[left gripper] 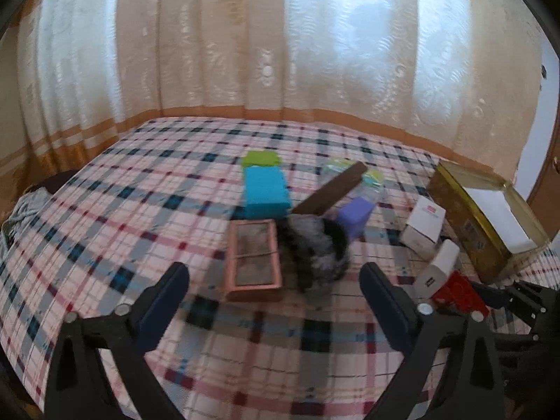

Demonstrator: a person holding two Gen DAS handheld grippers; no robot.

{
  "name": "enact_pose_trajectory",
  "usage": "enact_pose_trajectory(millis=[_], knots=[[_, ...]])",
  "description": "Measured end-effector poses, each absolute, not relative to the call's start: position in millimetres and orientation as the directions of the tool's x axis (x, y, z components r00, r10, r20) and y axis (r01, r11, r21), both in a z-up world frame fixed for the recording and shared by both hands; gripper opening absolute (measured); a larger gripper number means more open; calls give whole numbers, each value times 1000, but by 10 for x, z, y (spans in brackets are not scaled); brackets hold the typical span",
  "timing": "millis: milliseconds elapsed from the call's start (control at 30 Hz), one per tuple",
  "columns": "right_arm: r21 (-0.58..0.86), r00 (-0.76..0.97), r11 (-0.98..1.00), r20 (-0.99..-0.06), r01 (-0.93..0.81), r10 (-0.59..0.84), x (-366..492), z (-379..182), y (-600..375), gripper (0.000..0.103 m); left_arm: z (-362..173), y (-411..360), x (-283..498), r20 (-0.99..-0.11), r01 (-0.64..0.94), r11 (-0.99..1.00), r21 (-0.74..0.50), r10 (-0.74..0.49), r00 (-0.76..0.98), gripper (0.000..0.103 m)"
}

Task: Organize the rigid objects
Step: 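Close the right gripper on the red brick while the left grasps the grey object, then lift the red brick with the right gripper while the left gripper lifts the grey object toward the tin tray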

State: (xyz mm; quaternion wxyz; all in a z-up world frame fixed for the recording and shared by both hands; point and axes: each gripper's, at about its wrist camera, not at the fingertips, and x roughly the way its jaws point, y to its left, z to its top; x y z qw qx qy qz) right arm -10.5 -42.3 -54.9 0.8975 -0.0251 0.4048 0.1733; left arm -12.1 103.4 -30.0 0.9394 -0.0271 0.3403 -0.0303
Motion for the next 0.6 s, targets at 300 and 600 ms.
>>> enact_pose_trajectory(millis=[300,600], knots=[[154,651,934,-680,-324,338,-198,-469,-586,34,-322,717,135,-662,134,988,-82,-155,733,72],[199,682,927,-632,-317,369,-283,-418,-708,34,-520,705,435,-743,111,984,-137,-176,645,47]])
